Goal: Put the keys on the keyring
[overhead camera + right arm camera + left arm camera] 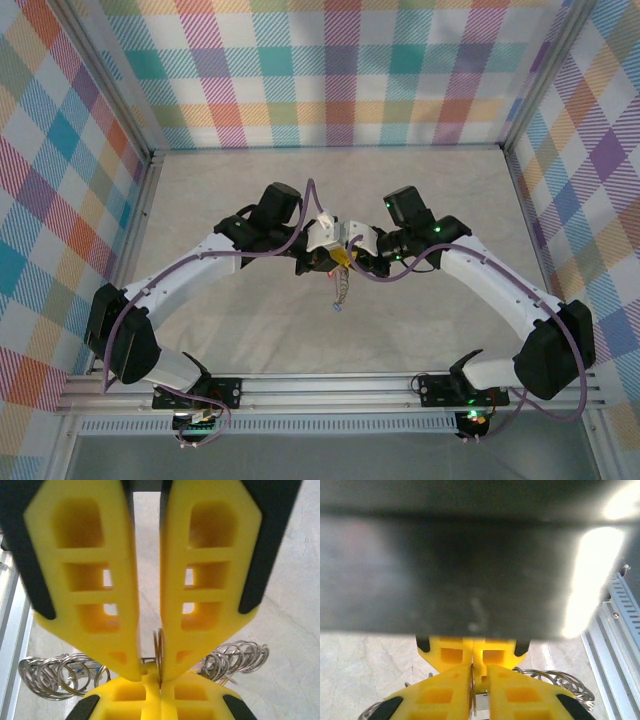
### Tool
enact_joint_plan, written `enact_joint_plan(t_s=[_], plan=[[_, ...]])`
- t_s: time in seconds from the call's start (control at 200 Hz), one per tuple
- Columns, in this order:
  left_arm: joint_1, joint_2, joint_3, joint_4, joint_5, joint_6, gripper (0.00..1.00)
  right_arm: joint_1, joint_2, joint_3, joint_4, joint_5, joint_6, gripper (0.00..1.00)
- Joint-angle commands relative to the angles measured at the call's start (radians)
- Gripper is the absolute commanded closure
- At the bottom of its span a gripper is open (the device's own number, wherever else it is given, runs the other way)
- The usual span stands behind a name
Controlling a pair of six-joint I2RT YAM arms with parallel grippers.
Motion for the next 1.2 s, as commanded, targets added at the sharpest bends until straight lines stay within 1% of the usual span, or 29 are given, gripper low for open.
enact_joint_plan(t_s=[0.0, 0.08, 0.16, 0.27, 0.61, 0.655, 0.73, 1.095, 1.14, 1.195], plan=[[-0.004, 0.018, 0.038, -0.073, 0.047, 0.021, 0.92, 0.006, -0.036, 0.004, 0.052, -0.040, 0.002, 1.00], [-0.003, 0.019, 0.042, -0.086, 0.044, 0.033, 0.92, 0.006, -0.037, 0.004, 0.053, -0.037, 0.001, 1.00], [-0.002, 0.018, 0.042, -0.098, 0.036, 0.041, 0.87, 0.006, -0.039, 0.004, 0.053, -0.038, 0.000, 1.00], [0.002, 0.017, 0.038, -0.108, 0.041, 0.044, 0.84, 0.006, -0.040, 0.003, 0.054, -0.037, 0.000, 1.00], [0.006, 0.016, 0.031, -0.106, 0.030, 0.035, 0.81, 0.006, -0.041, -0.008, 0.069, -0.040, 0.004, 1.00], [0.008, 0.018, 0.030, -0.107, 0.029, 0.034, 0.78, 0.005, -0.041, -0.008, 0.069, -0.040, 0.003, 1.00], [0.009, 0.018, 0.030, -0.102, 0.025, 0.027, 0.75, 0.006, -0.042, -0.010, 0.069, -0.040, 0.003, 1.00], [0.019, 0.028, 0.030, -0.096, 0.028, 0.016, 0.75, 0.006, -0.051, -0.019, 0.078, -0.043, 0.002, 1.00], [0.019, 0.030, 0.030, -0.094, 0.028, 0.013, 0.77, 0.006, -0.051, -0.020, 0.080, -0.043, 0.001, 1.00], [0.019, 0.034, 0.034, -0.098, 0.037, 0.015, 0.83, 0.005, -0.052, -0.019, 0.079, -0.044, 0.000, 1.00]])
